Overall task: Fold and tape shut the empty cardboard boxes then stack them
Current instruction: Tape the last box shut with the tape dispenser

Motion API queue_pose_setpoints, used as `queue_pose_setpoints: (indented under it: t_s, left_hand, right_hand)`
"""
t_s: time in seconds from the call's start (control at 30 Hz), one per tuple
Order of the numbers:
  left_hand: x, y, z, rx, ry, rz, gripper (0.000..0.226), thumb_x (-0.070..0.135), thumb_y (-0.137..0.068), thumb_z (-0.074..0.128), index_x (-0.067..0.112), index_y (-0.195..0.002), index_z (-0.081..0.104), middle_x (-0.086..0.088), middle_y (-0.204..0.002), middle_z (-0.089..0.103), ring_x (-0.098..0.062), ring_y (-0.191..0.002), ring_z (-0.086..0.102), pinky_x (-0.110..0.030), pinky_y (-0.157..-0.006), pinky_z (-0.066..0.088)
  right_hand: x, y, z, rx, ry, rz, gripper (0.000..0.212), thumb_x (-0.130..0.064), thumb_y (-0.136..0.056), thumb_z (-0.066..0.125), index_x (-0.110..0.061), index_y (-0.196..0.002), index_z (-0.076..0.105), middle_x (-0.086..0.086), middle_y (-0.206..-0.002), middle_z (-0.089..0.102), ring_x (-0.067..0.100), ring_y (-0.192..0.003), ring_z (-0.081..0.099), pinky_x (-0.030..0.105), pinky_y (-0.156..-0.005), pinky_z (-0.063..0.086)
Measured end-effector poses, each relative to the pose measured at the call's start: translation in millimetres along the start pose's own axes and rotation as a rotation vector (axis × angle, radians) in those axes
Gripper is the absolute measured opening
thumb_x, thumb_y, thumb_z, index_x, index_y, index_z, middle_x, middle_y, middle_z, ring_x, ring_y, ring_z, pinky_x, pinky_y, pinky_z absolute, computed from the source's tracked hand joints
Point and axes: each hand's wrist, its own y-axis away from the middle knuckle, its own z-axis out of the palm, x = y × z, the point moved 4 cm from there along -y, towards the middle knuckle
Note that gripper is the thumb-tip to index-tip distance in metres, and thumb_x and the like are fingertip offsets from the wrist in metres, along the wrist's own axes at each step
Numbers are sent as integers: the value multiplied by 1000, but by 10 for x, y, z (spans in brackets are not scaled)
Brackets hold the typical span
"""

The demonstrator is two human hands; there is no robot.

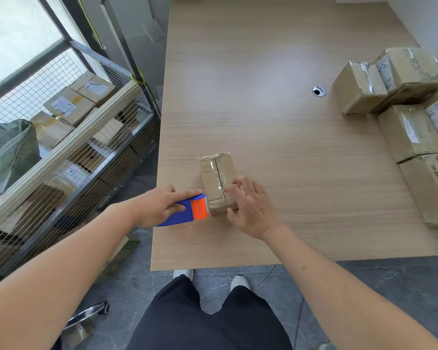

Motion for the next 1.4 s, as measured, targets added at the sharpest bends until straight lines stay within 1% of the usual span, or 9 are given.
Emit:
queue_pose_setpoints:
  t_s: [0.07, 0.17, 0.47, 0.7, 0.9, 1.03, 1.13, 1.33, 1.4]
  left_hand:
    - [32, -2, 29, -8, 23, -2, 60, 39, -109, 38, 77, -143, 5, 4, -107, 47, -17, -95, 51, -34, -90, 42]
    - [49, -15, 84, -6, 52, -6, 59, 40, -109, 38, 76, -143, 7, 4, -109, 47, -15, -93, 51, -34, -90, 43]
    - [-173, 337, 286, 50, 138, 57, 64, 32, -109, 40, 69, -150, 6, 6, -112, 46, -16, -103, 48, -37, -101, 41]
    - [-101, 299, 334, 123, -15, -28, 59, 45, -109, 30, 64, -152, -5, 3, -99, 49, -18, -90, 51, -36, -91, 43]
    - [13, 129, 424, 46, 136, -189, 47, 46, -109, 26, 48, -155, 17, -8, -118, 58, -28, -103, 59, -46, -97, 46]
    - [94, 70, 383, 37, 206, -233, 36, 41, -111, 27, 32, -144, 38, -8, -108, 65, -27, -93, 61, -43, -88, 47]
    - [78, 100, 378, 12, 168, -297, 30, 37, -111, 29, 24, -133, 45, -6, -102, 64, -26, -90, 60, -40, -80, 44]
    - [56, 185, 422, 154, 17, -345, 51, 45, -109, 32, 35, -158, 23, -15, -107, 59, -36, -100, 57, -42, -90, 45]
    - [117, 160, 466, 234, 28, -377, 56, 53, -106, 37, 41, -158, 19, -13, -101, 55, -33, -93, 53, -40, -84, 46]
  right_hand:
    - [-82, -30, 53, -86, 5, -21, 73, -40, -88, 62, -30, -154, 35, 4, -164, 22, 28, -152, 22, 42, -119, 25]
    - [-145, -50, 209, -177, 72, -104, 71, -55, -103, 41, -32, -164, 12, 4, -172, -3, 21, -158, -10, 46, -128, 4]
    - [-98, -63, 336, -199, 177, -76, 63, -56, -107, 25, -35, -163, 8, 1, -172, -2, 17, -158, -9, 42, -127, -4]
    - [-145, -95, 316, -254, 157, -5, 65, -61, -102, 20, -40, -162, 9, -2, -172, -2, 14, -157, -9, 41, -126, -6]
    - [-212, -129, 322, -281, 127, 67, 65, -63, -99, 23, -41, -160, 14, -4, -171, 0, 15, -157, -7, 38, -124, -14]
    - [-249, -147, 336, -299, 127, 83, 73, -65, -91, 11, -39, -159, 14, -2, -171, 0, 16, -157, -9, 43, -126, -10]
    - [-264, -150, 312, -294, 130, 90, 68, -59, -94, 18, -38, -159, 15, -1, -171, -1, 16, -157, -10, 43, -126, -12]
    - [-297, -144, 339, -268, 127, 106, 70, -57, -92, 19, -37, -158, 18, -1, -171, 2, 16, -157, -8, 45, -126, -12]
    - [-305, -139, 347, -240, 113, 128, 64, -54, -97, 32, -37, -158, 23, -2, -171, 6, 16, -158, -6, 45, -126, -10]
